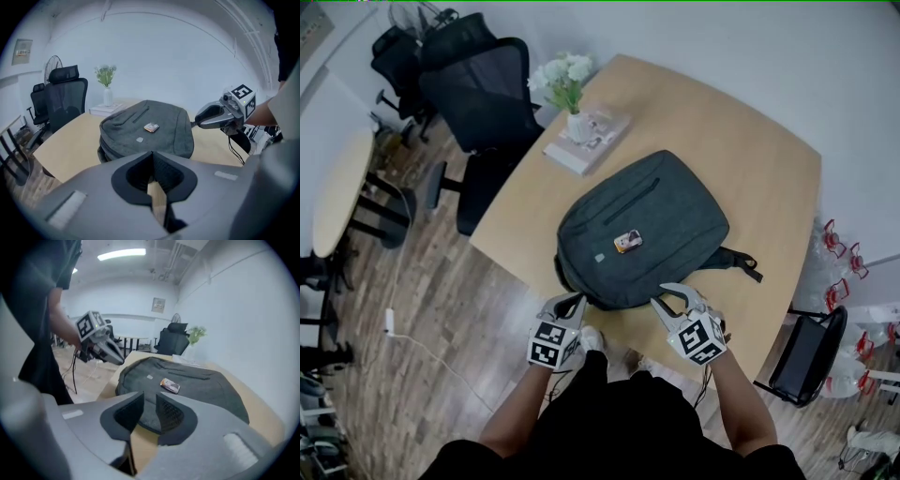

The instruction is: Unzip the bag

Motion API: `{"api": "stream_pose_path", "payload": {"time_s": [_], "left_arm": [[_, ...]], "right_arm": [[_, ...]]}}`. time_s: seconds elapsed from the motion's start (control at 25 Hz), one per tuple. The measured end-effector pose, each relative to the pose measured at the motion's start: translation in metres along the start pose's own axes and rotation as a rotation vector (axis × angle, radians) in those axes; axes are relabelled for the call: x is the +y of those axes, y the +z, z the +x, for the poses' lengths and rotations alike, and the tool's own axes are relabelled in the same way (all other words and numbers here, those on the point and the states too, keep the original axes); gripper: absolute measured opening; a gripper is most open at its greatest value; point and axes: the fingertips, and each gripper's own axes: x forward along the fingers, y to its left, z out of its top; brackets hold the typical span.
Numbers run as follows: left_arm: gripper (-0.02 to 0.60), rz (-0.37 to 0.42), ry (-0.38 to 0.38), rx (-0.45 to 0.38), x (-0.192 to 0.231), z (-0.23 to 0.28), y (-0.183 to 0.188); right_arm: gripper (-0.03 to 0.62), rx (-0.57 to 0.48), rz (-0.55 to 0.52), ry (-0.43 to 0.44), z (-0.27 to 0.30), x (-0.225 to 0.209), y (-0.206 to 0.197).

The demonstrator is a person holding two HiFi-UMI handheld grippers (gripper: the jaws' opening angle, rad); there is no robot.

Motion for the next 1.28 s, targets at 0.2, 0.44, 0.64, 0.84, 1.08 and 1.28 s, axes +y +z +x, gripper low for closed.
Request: {"api": "stream_pose_path", "payload": {"time_s": [0.2,0.44,0.64,0.84,1.08,1.28], "left_arm": [[0.02,0.013,0.018,-0.134,0.001,-0.012,0.037],[0.02,0.054,-0.037,-0.193,-0.014,-0.01,0.071],[0.02,0.1,-0.061,-0.22,-0.023,-0.009,0.088],[0.02,0.113,-0.059,-0.234,-0.024,-0.009,0.093],[0.02,0.117,-0.065,-0.224,-0.028,-0.006,0.091],[0.02,0.121,-0.066,-0.216,-0.031,-0.004,0.09]], "right_arm": [[0.003,-0.229,0.246,-0.126,-0.034,-0.014,0.045],[0.002,-0.323,0.299,-0.249,-0.056,-0.022,0.073],[0.002,-0.33,0.29,-0.275,-0.06,-0.023,0.074],[0.002,-0.348,0.285,-0.303,-0.066,-0.028,0.077],[0.002,-0.347,0.291,-0.327,-0.068,-0.034,0.074],[0.002,-0.347,0.289,-0.352,-0.071,-0.037,0.072]]}}
